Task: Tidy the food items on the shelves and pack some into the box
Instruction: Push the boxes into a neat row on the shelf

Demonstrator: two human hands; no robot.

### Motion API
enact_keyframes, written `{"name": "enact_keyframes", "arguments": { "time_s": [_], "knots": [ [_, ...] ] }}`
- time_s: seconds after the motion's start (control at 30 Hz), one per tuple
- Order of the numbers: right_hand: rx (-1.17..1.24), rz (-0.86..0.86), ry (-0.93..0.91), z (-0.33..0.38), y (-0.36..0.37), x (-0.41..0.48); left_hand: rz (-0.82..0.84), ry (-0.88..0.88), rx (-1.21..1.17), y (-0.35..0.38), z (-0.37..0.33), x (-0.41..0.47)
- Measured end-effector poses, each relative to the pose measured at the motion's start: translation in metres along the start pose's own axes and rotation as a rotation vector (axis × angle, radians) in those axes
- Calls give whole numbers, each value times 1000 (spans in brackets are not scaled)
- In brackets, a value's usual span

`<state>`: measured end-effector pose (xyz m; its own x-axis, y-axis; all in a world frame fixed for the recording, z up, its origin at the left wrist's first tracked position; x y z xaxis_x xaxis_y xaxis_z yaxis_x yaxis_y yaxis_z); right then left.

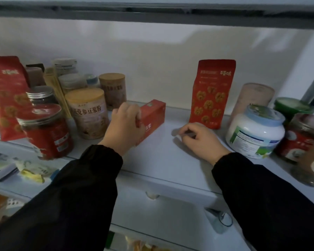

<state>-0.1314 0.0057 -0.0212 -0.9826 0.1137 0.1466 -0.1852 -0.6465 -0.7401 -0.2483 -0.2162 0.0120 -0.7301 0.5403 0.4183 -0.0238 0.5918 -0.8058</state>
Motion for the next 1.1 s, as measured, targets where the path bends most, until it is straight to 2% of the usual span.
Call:
{"name": "enact_keyframes", "arguments": {
  "time_s": [0.07,0.13,0.2,0.27,0.33,0.4,0.5,0.57,0.67,0.8,1.1],
  "knots": [
    [36,-56,-6,-2,-2,-1,13,-47,-189,-2,13,-3],
    [64,-102,-17,-3,-5,-2,96,-118,-357,1,25,-5],
    [64,-107,-16,-4,-7,-1,160,-148,-423,7,32,-7],
    [61,-112,-20,-2,-8,0,110,-169,-525,6,34,-8],
    [83,-128,-18,-1,-10,1,29,-171,-817,3,33,-9],
    [232,-152,-4,-2,-11,2,-6,-147,-1080,-2,27,-7],
    [698,-176,-24,-3,-11,3,10,-135,-1239,-5,11,2],
    [865,-166,-62,-3,-10,5,76,-154,-1288,-2,-5,11],
    [970,-231,-72,-3,-12,7,131,-164,-1270,9,-26,26],
    [968,-352,9,-15,-17,4,190,-146,-1223,34,-35,28],
    [990,-325,21,-18,-14,12,264,-95,-1221,50,-17,27]
  ]
}}
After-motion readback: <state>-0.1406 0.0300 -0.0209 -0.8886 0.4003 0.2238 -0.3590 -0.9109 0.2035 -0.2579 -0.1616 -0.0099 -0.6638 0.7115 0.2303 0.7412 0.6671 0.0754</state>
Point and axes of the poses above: each hand's wrist, its own x-axis towards the middle knuckle, its own y-axis out of the palm, z = x × y, the point moved 4 cm from there along x, towards the middle knuckle, and after that the axes turned 10 degrees about z, right-handed, at the moved point
